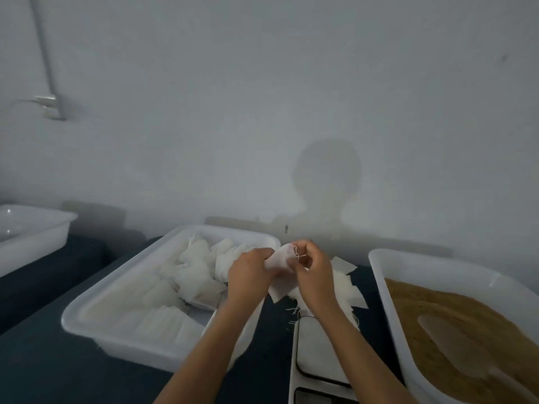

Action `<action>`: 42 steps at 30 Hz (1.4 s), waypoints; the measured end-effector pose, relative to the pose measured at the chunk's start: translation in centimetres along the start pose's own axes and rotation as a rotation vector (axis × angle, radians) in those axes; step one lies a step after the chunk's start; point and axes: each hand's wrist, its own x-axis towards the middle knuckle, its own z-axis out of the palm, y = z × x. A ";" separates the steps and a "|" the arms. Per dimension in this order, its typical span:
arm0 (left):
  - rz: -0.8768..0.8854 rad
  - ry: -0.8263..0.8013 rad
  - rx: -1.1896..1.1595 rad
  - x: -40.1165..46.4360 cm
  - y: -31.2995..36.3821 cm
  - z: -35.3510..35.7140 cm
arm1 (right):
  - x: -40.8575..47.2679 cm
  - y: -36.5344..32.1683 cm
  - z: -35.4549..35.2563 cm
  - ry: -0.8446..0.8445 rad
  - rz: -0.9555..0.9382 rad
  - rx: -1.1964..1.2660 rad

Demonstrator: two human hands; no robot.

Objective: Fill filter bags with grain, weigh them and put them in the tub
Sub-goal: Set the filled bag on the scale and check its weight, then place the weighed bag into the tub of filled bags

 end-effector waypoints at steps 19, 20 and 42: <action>-0.556 -0.296 0.017 1.6 -18.5 -6.2 | -0.2 -0.4 17.4 -0.793 0.579 -0.257; -0.561 -0.322 0.061 1.5 -18.7 -6.0 | -0.3 -0.3 17.5 -0.831 0.580 -0.264; -0.267 -0.046 0.485 2.6 -13.0 -4.8 | 2.3 -0.5 10.9 -0.677 0.262 -0.047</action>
